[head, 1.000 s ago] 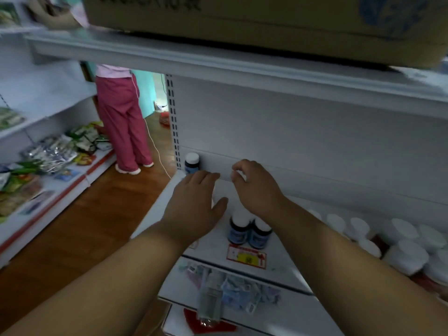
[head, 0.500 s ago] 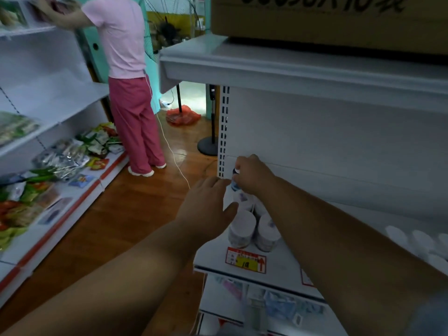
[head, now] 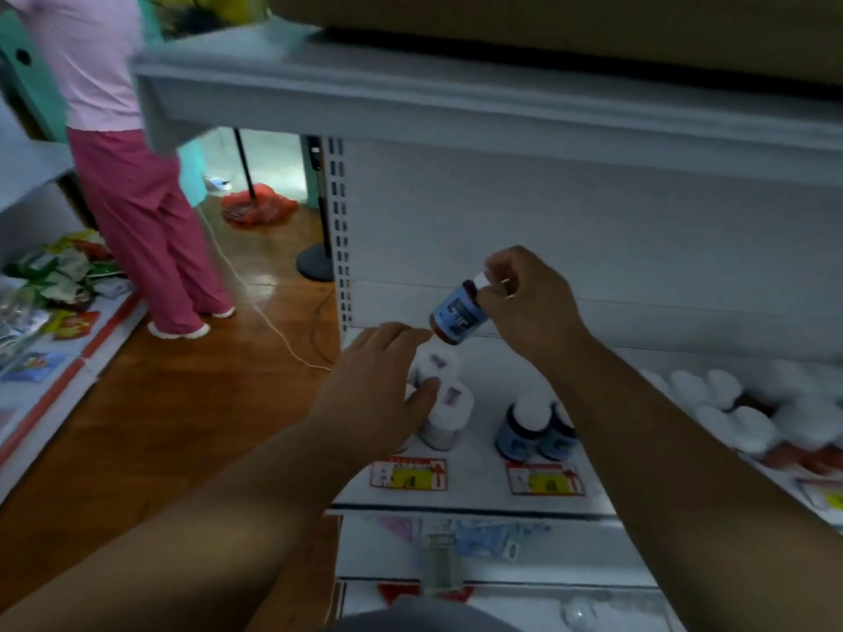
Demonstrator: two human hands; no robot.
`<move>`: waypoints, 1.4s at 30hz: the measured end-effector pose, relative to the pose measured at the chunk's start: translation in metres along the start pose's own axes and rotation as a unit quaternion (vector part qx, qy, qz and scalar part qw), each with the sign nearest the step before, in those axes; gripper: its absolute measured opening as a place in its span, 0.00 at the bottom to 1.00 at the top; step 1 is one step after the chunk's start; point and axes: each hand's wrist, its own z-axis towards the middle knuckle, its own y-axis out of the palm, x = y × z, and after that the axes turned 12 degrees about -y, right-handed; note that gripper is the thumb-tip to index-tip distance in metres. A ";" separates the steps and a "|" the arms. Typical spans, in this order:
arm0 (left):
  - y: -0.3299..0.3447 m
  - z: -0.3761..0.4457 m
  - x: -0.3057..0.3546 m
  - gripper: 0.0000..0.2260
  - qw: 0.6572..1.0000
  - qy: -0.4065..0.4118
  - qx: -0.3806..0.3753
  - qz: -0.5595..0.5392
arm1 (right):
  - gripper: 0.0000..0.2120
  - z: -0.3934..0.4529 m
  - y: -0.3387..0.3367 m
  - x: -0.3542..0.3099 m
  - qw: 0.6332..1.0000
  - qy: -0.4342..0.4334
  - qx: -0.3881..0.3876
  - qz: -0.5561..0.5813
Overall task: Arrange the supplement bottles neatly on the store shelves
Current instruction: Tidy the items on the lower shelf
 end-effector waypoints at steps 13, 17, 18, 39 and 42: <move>0.107 0.009 0.125 0.33 0.985 0.110 -0.114 0.065 | 0.18 -0.084 -0.121 0.072 0.961 0.015 -0.192 -0.198; 0.130 0.020 0.130 0.31 0.960 0.092 -0.157 0.214 | 0.18 -0.096 -0.106 0.079 0.937 0.016 -0.293 -0.191; 0.132 0.021 0.128 0.29 0.956 0.086 -0.162 0.231 | 0.18 -0.100 -0.101 0.080 0.932 0.019 -0.311 -0.183; 0.131 0.012 0.124 0.25 0.961 0.067 -0.098 0.250 | 0.19 -0.109 -0.072 0.108 0.944 -0.037 -0.311 -0.104; 0.129 0.008 0.122 0.31 0.973 0.076 -0.084 0.202 | 0.23 -0.115 -0.077 0.099 0.949 -0.009 -0.301 -0.096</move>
